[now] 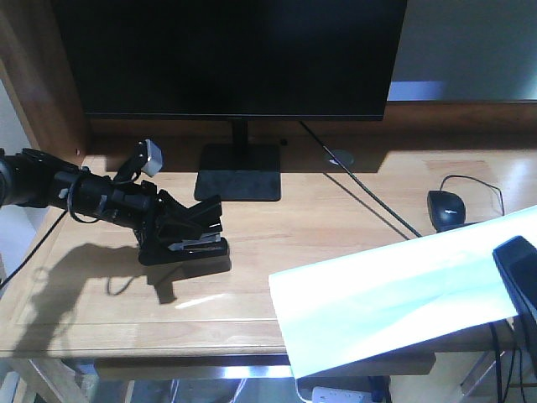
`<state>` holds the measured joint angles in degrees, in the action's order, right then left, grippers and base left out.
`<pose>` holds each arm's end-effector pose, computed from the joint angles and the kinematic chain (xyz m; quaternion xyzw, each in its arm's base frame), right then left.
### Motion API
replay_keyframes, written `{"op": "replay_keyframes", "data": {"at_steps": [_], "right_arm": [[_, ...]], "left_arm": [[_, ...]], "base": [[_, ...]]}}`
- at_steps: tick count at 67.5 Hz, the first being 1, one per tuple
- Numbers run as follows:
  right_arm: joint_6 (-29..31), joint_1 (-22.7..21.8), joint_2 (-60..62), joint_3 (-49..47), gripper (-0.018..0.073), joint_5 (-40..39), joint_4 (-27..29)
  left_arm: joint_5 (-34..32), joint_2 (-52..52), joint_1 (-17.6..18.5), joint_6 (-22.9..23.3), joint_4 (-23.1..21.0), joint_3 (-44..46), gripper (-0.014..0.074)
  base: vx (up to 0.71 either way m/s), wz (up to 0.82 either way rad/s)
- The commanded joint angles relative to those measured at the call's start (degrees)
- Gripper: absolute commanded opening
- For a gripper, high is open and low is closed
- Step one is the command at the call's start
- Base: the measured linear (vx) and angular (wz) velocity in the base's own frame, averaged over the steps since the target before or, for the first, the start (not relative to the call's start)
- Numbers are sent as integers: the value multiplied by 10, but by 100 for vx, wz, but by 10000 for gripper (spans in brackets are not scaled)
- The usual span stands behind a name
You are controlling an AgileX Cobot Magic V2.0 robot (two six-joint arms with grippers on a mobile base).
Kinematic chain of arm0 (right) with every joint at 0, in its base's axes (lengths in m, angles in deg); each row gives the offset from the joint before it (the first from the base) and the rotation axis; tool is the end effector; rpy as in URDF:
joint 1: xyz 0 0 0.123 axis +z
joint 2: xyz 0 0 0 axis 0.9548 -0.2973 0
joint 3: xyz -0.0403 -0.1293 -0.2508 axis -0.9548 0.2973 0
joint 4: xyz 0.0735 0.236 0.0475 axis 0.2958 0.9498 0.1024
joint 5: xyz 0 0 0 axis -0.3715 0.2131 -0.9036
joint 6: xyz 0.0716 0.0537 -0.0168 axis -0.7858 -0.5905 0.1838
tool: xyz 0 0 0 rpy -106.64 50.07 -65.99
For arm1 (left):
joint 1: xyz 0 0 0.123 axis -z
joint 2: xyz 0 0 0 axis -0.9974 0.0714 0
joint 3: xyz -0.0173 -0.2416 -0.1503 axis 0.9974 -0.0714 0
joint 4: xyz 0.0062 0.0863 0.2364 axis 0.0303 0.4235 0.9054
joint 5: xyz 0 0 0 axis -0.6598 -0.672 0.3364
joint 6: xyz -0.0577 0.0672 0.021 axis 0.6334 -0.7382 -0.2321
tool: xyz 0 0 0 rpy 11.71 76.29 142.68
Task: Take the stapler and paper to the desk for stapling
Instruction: 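Lower the black stapler onto the desk near the monitor stand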
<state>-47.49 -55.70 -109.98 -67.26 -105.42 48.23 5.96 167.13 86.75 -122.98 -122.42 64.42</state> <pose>0.0900 0.0531 0.2448 0.1159 0.5077 0.6286 0.5776 0.4251 -0.0843 0.1418 0.4741 0.7241 -0.3766 0.3302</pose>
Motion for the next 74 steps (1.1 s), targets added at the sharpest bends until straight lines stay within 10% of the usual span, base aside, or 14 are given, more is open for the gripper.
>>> {"op": "replay_keyframes", "data": {"at_steps": [1,18,74], "right_arm": [[9,-1,0,16,-2,-103,4],[9,-1,0,16,-2,-103,4],[9,-1,0,16,-2,-103,4]], "left_arm": [[57,-19,-1,-17,-46,37,-6],[29,-5,-1,-117,-38,51,3],[-34,11,1,-96,13,49,178]], "base": [[0,0],[0,0],[0,0]]}}
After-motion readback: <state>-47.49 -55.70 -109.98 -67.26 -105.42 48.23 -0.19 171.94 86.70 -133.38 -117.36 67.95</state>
